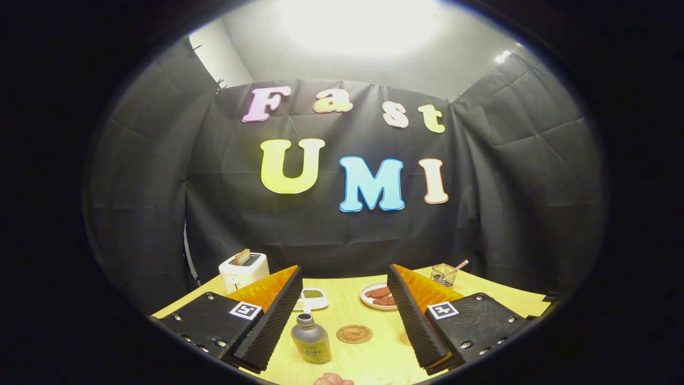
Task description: Take the bottle from table, then pour the juice into the cup, finally place the bottle on the coaster
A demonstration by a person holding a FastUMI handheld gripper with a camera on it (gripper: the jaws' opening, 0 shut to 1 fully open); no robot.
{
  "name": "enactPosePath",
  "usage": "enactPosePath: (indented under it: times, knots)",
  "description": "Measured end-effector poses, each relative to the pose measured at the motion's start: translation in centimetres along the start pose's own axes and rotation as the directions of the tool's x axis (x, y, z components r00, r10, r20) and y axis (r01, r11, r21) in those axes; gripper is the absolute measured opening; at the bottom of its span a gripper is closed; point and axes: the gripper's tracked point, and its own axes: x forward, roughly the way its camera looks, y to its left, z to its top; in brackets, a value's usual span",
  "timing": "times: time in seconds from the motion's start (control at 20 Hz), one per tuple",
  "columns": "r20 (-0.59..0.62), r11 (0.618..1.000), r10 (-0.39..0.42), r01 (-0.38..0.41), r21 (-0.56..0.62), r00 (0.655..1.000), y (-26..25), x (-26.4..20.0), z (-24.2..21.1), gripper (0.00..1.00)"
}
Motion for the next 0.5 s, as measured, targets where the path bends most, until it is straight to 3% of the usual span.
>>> enactPosePath:
  times: [0.5]
  knots:
    - [-0.041,0.997,0.061,-0.063,-0.04,0.997,3.4,2.4,-10.8,0.97]
